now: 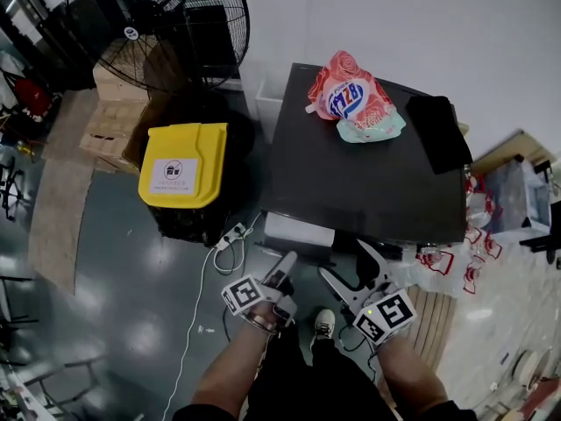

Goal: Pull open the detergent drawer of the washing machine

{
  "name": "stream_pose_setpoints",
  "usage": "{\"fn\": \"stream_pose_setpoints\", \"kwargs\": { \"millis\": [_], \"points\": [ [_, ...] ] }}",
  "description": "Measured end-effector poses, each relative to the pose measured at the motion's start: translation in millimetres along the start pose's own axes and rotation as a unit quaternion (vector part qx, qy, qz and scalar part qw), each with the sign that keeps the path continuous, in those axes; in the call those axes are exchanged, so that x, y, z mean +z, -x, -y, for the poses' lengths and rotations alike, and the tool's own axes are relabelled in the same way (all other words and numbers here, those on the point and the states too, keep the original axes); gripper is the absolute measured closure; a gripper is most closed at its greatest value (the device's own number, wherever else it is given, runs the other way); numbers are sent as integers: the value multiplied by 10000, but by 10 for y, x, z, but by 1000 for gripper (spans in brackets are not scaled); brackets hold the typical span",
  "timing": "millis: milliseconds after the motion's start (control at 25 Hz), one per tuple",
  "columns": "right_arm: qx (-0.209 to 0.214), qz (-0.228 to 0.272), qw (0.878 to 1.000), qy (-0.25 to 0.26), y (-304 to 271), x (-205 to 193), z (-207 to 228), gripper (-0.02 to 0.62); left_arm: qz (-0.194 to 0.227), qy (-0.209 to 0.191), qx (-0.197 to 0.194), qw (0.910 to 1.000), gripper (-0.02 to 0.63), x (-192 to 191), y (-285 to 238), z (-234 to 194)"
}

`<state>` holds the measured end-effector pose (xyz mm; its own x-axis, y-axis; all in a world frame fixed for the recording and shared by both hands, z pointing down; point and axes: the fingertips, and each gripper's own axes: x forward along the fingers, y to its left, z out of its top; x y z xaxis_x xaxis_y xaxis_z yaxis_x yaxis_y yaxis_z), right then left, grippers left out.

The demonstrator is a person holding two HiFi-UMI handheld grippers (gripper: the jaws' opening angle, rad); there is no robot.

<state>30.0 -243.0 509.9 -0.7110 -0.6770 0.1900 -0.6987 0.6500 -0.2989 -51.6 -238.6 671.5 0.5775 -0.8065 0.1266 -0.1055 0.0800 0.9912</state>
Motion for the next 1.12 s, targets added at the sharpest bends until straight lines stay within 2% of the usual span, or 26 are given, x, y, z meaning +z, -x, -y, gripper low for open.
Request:
{"fn": "stream_pose_setpoints", "kwargs": {
  "millis": [120,280,800,1040,1120],
  "points": [
    [73,-30,10000,5,2,-23,-33,218,-32,72,10,10000,218,-49,67,1],
    [170,-77,9998,42,25,-42,-86,218,0,360,-39,9993,218,-133,146,75],
    [444,-226,9987,80,153,-169,-198,218,-143,152,174,9996,218,-255,430,-69],
    [585,-329,9977,124,191,-226,-263,218,-292,263,136,9991,218,-302,448,-15],
    [634,-363,9972,144,206,-248,-299,218,-334,169,97,9993,221,-312,471,-4]
  ]
}}
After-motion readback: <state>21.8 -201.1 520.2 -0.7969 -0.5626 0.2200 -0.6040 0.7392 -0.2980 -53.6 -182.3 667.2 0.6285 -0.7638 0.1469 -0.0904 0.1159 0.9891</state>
